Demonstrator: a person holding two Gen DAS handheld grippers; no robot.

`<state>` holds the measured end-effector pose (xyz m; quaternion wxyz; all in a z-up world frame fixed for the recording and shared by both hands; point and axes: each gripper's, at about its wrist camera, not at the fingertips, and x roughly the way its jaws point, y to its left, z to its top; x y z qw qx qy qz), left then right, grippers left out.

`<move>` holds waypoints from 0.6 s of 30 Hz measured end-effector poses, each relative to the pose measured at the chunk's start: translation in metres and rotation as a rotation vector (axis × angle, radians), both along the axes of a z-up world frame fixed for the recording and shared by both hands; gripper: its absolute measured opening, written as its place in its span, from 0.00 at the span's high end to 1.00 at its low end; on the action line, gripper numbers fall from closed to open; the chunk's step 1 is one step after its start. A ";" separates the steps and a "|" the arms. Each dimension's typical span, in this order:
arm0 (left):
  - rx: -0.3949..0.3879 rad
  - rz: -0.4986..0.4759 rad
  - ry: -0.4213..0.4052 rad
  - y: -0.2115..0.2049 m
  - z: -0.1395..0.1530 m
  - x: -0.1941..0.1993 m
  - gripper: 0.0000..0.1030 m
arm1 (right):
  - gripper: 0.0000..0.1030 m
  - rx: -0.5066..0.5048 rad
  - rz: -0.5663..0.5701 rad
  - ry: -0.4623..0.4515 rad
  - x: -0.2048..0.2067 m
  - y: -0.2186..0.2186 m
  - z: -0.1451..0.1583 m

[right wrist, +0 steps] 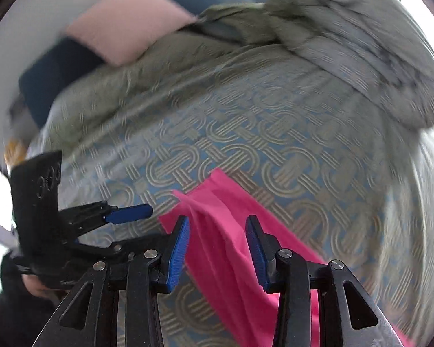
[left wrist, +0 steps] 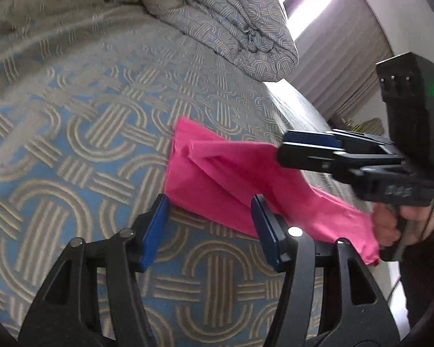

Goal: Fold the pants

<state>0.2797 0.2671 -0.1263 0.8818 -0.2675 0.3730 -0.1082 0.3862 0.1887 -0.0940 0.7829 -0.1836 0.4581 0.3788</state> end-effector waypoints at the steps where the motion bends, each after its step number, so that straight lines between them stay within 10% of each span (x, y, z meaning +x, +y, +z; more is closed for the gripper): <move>1: -0.013 0.001 -0.005 0.002 0.000 0.000 0.51 | 0.60 -0.036 0.011 -0.015 0.002 0.005 -0.005; 7: -0.044 -0.003 -0.008 0.002 0.002 -0.001 0.52 | 0.62 -0.093 0.043 0.025 0.019 0.023 -0.032; 10: -0.070 0.001 -0.003 0.002 0.003 0.000 0.52 | 0.95 -0.064 0.007 0.076 0.026 0.023 -0.034; 18: -0.108 0.012 0.024 -0.004 0.003 0.020 0.52 | 0.96 0.063 -0.052 0.117 0.028 0.002 -0.007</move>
